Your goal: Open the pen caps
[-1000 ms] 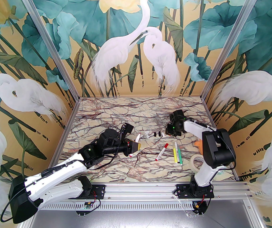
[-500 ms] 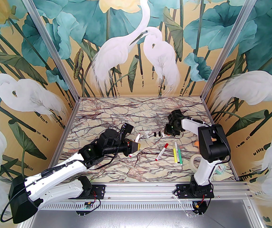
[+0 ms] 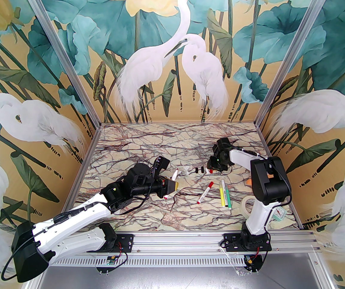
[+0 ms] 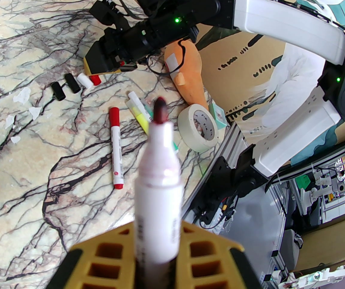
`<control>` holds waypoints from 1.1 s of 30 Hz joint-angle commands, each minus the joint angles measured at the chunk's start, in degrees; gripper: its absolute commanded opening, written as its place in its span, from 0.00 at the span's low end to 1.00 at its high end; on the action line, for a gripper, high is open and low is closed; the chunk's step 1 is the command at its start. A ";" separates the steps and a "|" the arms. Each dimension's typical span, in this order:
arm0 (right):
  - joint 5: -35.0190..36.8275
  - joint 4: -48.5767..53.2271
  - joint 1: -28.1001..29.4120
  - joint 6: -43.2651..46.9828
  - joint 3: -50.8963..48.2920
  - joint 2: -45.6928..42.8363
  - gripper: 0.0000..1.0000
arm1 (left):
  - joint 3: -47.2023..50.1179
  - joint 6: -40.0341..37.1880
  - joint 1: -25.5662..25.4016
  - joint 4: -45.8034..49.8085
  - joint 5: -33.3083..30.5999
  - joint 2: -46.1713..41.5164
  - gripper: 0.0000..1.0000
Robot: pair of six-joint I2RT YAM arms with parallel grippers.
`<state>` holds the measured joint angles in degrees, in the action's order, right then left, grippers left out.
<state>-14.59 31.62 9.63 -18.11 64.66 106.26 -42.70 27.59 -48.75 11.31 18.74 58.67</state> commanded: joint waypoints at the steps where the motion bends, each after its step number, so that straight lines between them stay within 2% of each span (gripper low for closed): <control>1: 1.31 1.56 0.21 0.44 0.46 -3.62 0.32 | -0.11 -0.26 0.33 1.16 -1.35 1.06 0.03; 6: 1.58 0.71 1.63 -1.19 -3.56 -10.31 0.36 | -0.06 0.26 0.32 2.38 -3.89 1.78 0.03; 15: 1.27 -4.36 9.75 -6.70 -14.82 -30.05 0.54 | -1.25 2.41 0.27 8.85 -17.82 3.78 0.05; 19: 1.32 -7.10 14.89 -10.83 -19.63 -38.71 0.66 | -1.45 3.43 0.48 9.07 -21.03 5.67 0.09; 24: -0.44 -12.38 20.62 -16.06 -25.24 -46.66 0.81 | -2.34 5.16 1.44 9.93 -25.05 9.06 0.09; 25: -0.75 -13.58 21.78 -17.08 -26.21 -48.01 0.88 | -2.47 5.48 1.71 9.98 -25.79 9.79 0.09; 28: -1.32 -17.14 24.64 -19.66 -28.64 -50.73 0.99 | -3.02 5.94 2.21 9.45 -27.27 12.62 0.09; 33: -0.17 -20.23 27.97 -21.55 -30.12 -52.30 0.99 | -4.84 6.02 2.65 8.68 -29.27 18.66 0.09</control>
<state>-15.18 15.68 36.42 -36.62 35.48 54.83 -45.23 32.62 -46.63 19.99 -7.40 74.76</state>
